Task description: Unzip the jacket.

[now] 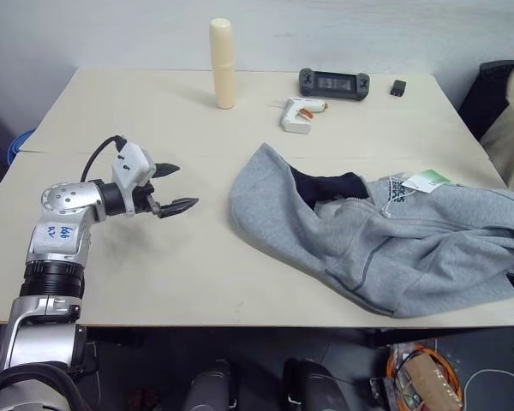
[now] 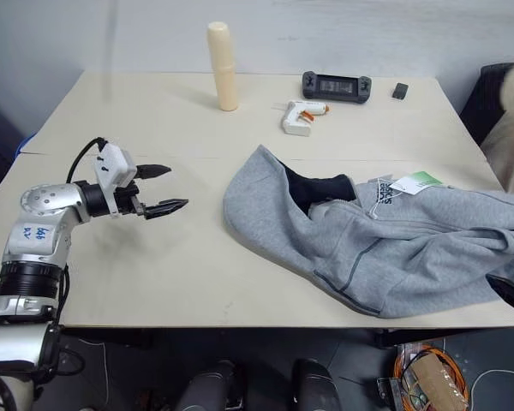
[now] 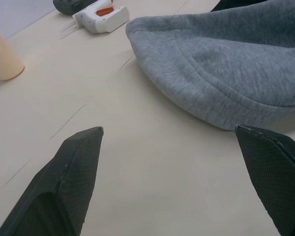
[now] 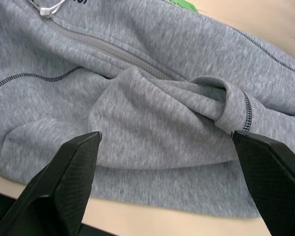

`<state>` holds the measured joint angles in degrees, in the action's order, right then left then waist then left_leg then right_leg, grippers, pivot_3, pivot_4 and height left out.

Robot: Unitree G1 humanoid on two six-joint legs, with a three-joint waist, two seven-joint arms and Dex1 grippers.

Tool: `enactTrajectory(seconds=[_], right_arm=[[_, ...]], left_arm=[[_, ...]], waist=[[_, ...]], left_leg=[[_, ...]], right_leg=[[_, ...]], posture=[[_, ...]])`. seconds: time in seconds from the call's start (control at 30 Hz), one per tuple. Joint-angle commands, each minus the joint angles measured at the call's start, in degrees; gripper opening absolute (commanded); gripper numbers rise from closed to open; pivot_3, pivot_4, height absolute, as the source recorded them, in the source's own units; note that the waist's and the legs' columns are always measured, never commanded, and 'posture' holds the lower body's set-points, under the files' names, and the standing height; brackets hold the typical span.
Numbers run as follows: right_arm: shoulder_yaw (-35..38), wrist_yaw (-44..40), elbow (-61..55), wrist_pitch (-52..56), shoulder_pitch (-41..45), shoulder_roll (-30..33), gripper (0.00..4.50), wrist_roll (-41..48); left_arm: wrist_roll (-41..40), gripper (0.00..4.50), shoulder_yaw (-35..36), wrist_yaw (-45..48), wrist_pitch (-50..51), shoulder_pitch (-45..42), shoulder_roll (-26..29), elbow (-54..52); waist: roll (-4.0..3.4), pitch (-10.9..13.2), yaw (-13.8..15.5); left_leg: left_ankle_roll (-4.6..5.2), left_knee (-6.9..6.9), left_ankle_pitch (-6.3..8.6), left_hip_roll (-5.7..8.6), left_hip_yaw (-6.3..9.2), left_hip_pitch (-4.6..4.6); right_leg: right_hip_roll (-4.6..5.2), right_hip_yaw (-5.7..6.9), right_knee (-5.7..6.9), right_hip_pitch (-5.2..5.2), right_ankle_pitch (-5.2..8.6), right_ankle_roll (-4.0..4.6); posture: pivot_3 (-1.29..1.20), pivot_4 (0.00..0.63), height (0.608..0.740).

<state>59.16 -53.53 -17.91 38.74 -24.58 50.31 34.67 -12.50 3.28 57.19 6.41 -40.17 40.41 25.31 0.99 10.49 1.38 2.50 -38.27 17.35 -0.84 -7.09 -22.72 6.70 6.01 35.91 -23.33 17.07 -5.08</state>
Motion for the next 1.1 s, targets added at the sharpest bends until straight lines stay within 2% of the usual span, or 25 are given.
enactTrajectory(seconds=[0.03, 0.2, 0.43, 0.57, 0.73, 0.87, 0.93, 1.0, 1.1], right_arm=[[1.3, 1.3, -2.6, 0.9, 1.5, 0.5, 4.44, 1.9], [2.1, 0.9, -4.5, 2.1, -0.1, -0.2, 4.44, 2.1], [2.5, 2.2, -5.0, 3.3, 0.7, 0.6, 4.44, 2.1], [3.5, 4.4, -10.2, 4.9, -0.2, -1.7, 4.44, 3.4], [4.1, 6.7, -14.7, 6.7, -1.0, -2.9, 4.44, 4.8], [4.3, 6.2, -18.5, 9.5, -1.7, -2.7, 4.44, 9.3], [4.2, 6.6, -19.8, 8.6, -1.2, -1.4, 4.44, 8.2], [3.5, 6.8, -22.1, 8.3, -1.3, 0.0, 4.44, 7.3], [3.9, 6.6, -25.0, 9.8, -2.0, 0.5, 4.44, 9.1]], left_arm=[[-0.2, 4.5, 0.5, 0.8, -1.0, -1.2, 0.3, -1.7], [-1.7, 4.5, 0.0, 2.2, 2.0, 0.2, -0.3, -5.8], [-1.5, 4.5, -1.1, 4.3, 4.0, -2.0, -0.6, -6.3], [-2.4, 4.5, -1.3, 5.4, 5.5, -2.3, -1.0, -7.4], [-4.0, 4.5, -1.9, 5.8, 7.5, -4.1, -3.3, -9.8], [-6.8, 4.5, -4.3, 10.3, 10.9, -6.6, -6.4, -12.5], [-2.2, 4.5, -8.9, 12.4, 3.7, -7.4, -7.5, -11.9], [6.3, 4.5, -15.4, 12.8, -9.4, -7.2, -7.9, -9.3], [12.9, 4.5, -20.0, 11.9, -23.0, -7.1, -8.5, -4.1]], waist=[[0.0, 0.0, 0.0], [0.0, 0.0, 0.2], [0.0, 0.0, 0.0], [0.0, 0.0, 0.0], [0.0, 0.0, 0.2], [0.0, 0.0, 0.2], [0.0, 0.0, 0.1], [-0.03, 0.0, 0.1], [-0.03, 0.0, 0.1]], left_leg=[[0.0, 0.0, 0.0, 0.0, 0.0, 0.0], [0.0, 0.0, 0.0, 0.0, 0.03, -0.02], [0.01, -0.02, 0.0, 0.01, 0.02, 0.0], [0.01, -0.02, 0.0, 0.01, 0.02, 0.0], [0.01, -0.06, 0.0, 0.01, 0.03, -0.02], [0.02, -0.14, 0.0, 0.01, 0.11, -0.03], [0.02, -0.13, 0.0, 0.01, 0.1, -0.02], [0.02, -0.12, 0.0, 0.02, 0.07, 0.01], [0.02, -0.04, 0.0, 0.05, -0.03, 0.2]], right_leg=[[0.01, 0.0, 0.0, 0.0, 0.0, 0.0], [0.01, 0.01, 0.04, 0.01, 0.0, 0.0], [-0.03, 0.01, 0.03, 0.03, 0.0, 0.0], [-0.04, 0.01, 0.06, 0.02, 0.0, 0.0], [-0.03, 0.01, 0.06, 0.04, 0.0, 0.0], [-0.05, 0.03, 0.06, 0.09, 0.0, -0.01], [-0.07, 0.02, 0.06, 0.1, 0.0, -0.01], [-0.1, 0.01, 0.06, 0.1, 0.0, -0.01], [-0.09, -0.05, -0.07, 0.2, 0.0, 0.0]], posture=[[0.0, 0.15, 0.74], [0.0, 0.15, 0.74], [0.0, 0.15, 0.74], [0.0, 0.15, 0.74], [0.0, 0.15, 0.74], [0.0, 0.15, 0.74], [0.0, 0.15, 0.74], [0.0, 0.15, 0.74], [0.0, 0.15, 0.74]])
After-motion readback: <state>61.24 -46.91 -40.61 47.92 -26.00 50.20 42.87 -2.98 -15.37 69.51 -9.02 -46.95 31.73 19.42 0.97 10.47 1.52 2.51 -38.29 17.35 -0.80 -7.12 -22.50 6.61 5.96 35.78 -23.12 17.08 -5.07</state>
